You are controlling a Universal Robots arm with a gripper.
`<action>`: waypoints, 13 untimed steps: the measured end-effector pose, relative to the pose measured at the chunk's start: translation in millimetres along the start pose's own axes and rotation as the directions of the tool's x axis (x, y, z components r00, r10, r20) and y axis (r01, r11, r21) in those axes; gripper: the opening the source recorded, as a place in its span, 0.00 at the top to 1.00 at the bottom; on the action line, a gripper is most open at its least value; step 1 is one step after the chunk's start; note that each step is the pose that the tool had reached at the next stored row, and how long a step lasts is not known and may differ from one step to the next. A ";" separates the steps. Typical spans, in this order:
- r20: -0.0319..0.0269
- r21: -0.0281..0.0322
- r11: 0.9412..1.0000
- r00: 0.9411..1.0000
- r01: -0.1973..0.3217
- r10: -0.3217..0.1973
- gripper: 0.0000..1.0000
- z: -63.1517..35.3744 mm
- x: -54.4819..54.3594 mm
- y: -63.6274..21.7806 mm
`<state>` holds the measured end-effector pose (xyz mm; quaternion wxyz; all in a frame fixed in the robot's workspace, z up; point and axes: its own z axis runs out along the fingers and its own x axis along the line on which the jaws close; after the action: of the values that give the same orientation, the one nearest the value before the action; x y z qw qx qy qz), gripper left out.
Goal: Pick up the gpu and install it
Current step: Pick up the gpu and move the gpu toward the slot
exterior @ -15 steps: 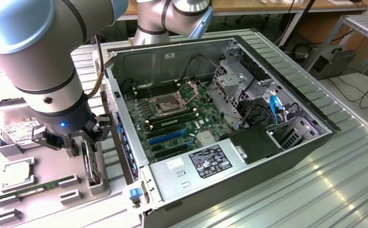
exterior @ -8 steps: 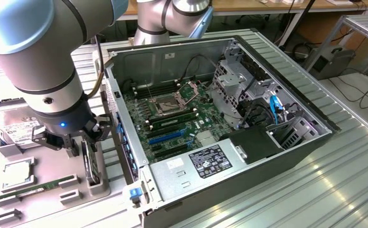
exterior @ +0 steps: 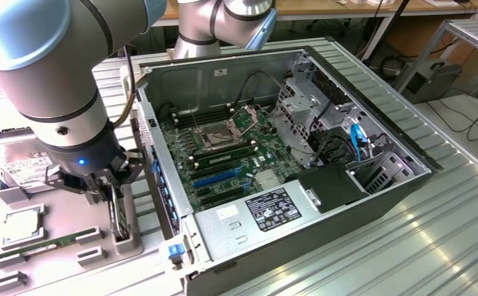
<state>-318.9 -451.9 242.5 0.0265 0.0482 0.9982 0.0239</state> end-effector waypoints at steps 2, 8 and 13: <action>0.000 0.000 1.000 1.000 0.000 0.000 0.73 0.0 0.0 0.0; -0.002 -0.002 1.000 1.000 0.031 -0.031 0.73 0.0 0.0 -0.3; -0.004 -0.004 0.999 0.999 0.053 -0.053 0.74 -1.9 -0.8 -0.3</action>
<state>-318.2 -452.4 244.5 0.0254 0.0216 0.9991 0.0252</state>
